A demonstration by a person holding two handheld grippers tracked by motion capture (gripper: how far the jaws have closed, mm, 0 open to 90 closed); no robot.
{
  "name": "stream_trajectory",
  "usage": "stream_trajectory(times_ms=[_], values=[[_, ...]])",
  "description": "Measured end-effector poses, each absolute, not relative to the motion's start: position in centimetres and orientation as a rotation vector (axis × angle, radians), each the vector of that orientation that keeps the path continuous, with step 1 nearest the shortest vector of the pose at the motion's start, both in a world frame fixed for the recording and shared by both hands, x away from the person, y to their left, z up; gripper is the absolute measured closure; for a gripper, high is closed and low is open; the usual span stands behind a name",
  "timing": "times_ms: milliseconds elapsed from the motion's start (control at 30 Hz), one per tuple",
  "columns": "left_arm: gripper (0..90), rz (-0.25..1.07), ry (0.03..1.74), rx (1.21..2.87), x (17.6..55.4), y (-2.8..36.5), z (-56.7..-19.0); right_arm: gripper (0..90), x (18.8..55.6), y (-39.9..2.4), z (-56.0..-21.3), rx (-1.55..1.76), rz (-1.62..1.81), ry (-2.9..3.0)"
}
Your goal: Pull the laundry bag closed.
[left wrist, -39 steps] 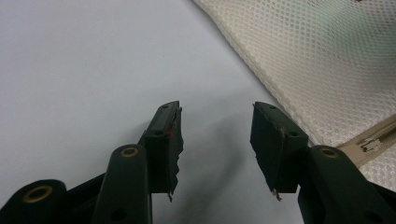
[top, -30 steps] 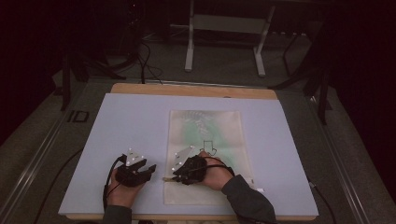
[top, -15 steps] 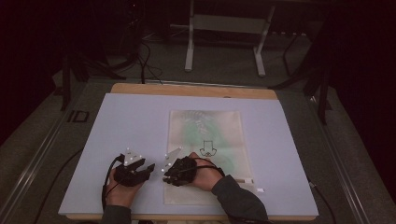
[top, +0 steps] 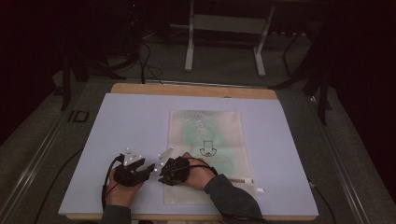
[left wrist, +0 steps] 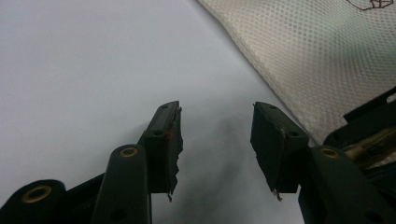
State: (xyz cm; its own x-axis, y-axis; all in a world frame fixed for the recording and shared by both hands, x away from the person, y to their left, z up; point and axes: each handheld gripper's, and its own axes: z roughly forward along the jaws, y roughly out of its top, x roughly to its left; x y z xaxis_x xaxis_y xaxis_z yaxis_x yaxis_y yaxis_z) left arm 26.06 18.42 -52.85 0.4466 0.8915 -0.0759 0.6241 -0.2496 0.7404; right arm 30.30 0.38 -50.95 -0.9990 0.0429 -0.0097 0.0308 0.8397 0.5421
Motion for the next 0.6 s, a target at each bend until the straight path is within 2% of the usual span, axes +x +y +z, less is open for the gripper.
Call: stream_trajectory(times_ms=[600], values=[[52.0,0.469,1.283,1.981,26.1,18.4,-53.0,80.8,29.9,-1.8,-49.7,0.073,0.964,2.969]])
